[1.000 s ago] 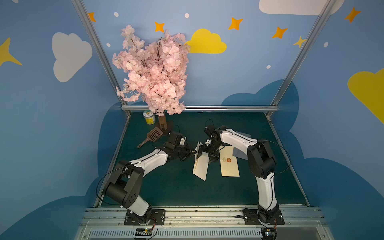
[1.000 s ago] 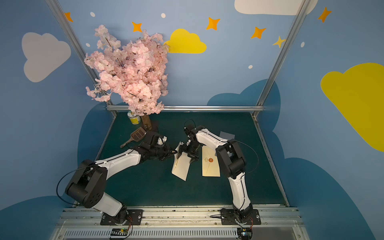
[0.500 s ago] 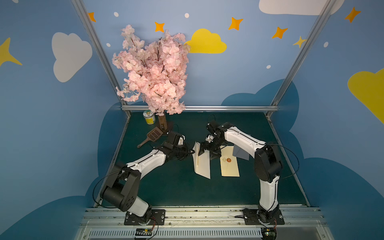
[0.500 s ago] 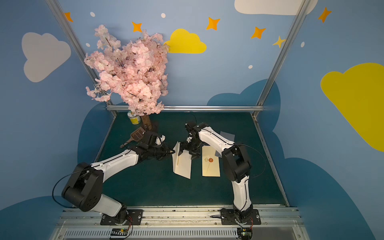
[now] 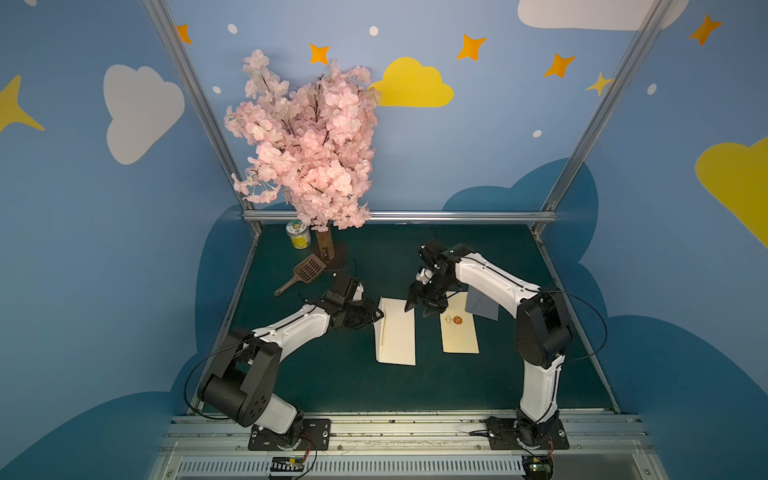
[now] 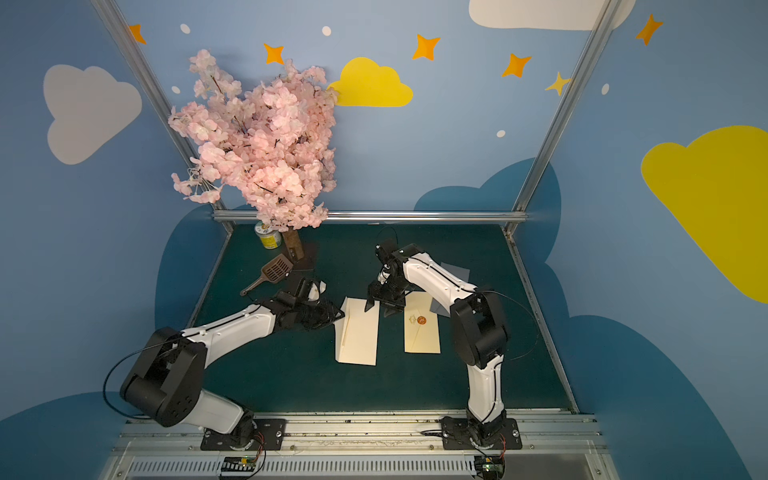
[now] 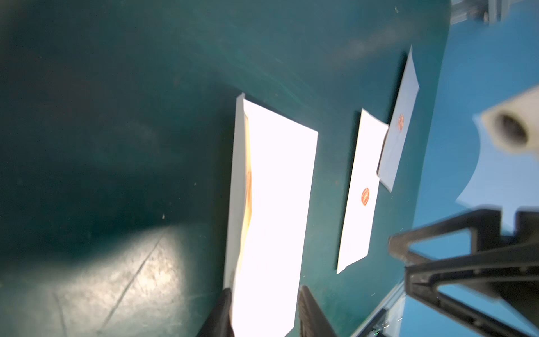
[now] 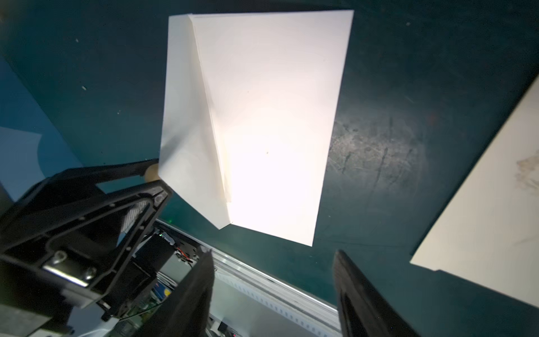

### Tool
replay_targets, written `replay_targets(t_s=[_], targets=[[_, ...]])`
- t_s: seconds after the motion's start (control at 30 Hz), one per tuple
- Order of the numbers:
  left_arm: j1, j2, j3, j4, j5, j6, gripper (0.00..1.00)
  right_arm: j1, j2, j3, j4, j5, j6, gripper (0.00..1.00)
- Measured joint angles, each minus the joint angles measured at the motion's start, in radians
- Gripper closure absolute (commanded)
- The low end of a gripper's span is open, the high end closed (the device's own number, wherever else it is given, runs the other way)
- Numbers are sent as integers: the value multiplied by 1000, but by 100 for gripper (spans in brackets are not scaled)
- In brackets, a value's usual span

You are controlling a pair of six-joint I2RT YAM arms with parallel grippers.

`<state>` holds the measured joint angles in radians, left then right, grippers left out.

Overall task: Fold the letter paper in half and place it into the envelope
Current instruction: Place the envelope at the center of the board, then fold the envelope flap on the envelope.

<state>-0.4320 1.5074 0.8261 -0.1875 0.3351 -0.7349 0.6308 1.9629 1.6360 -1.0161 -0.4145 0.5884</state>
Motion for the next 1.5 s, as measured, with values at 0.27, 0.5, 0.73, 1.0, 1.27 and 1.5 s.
replay_targets(t_s=[0.27, 0.5, 0.73, 1.0, 1.27, 1.5], targets=[[34, -37, 101, -174, -81, 97, 22, 0, 72, 37, -9, 0, -17, 100], [123, -85, 81, -267, -119, 144, 25, 0, 200, 84, -18, -5, -26, 100], [157, -82, 13, -301, -122, 177, 47, 0, 288, 158, -37, -4, -44, 100], [159, -19, -4, -275, -69, 195, 97, 0, 365, 233, -84, 11, -69, 100], [120, 130, 50, -251, -8, 187, 97, -1, 386, 263, -117, 11, -75, 100], [10, 198, 168, -207, 21, 163, 97, -1, 386, 263, -122, 9, -75, 100]])
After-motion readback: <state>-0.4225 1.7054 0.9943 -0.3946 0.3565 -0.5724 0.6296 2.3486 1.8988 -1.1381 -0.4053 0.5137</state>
